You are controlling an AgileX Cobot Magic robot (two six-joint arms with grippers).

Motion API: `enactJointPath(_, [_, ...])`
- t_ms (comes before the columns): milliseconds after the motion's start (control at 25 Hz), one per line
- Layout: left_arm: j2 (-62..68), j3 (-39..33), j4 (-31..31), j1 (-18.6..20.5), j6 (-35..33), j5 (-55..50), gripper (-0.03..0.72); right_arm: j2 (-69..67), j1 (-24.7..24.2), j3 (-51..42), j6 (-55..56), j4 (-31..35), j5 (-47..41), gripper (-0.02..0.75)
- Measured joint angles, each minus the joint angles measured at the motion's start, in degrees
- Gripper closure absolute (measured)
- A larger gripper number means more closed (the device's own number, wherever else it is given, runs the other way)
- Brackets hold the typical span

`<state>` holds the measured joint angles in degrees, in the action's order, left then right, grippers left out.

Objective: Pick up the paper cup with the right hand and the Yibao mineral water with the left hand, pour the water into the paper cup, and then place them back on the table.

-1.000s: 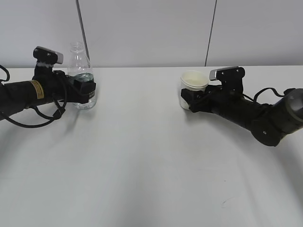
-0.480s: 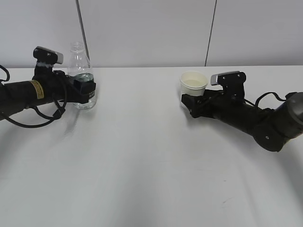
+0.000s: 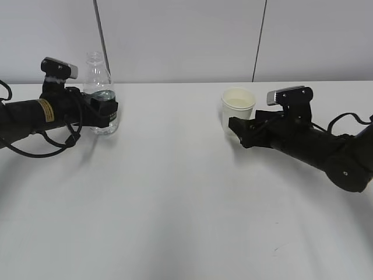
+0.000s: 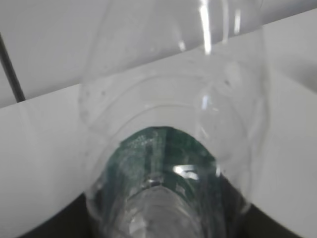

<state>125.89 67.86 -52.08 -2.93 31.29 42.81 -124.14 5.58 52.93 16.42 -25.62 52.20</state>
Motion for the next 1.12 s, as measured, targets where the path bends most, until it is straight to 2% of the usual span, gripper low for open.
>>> enactJointPath(440, [0.0, 0.0, 0.0, 0.0, 0.0, 0.1, 0.377, 12.6, 0.0, -11.2, -1.3, 0.0, 0.3, 0.132])
enactJointPath(1120, [1.9, 0.0, 1.5, 0.0, 0.0, 3.4, 0.377, 15.1, 0.0, -12.2, -1.4, 0.5, 0.5, 0.145])
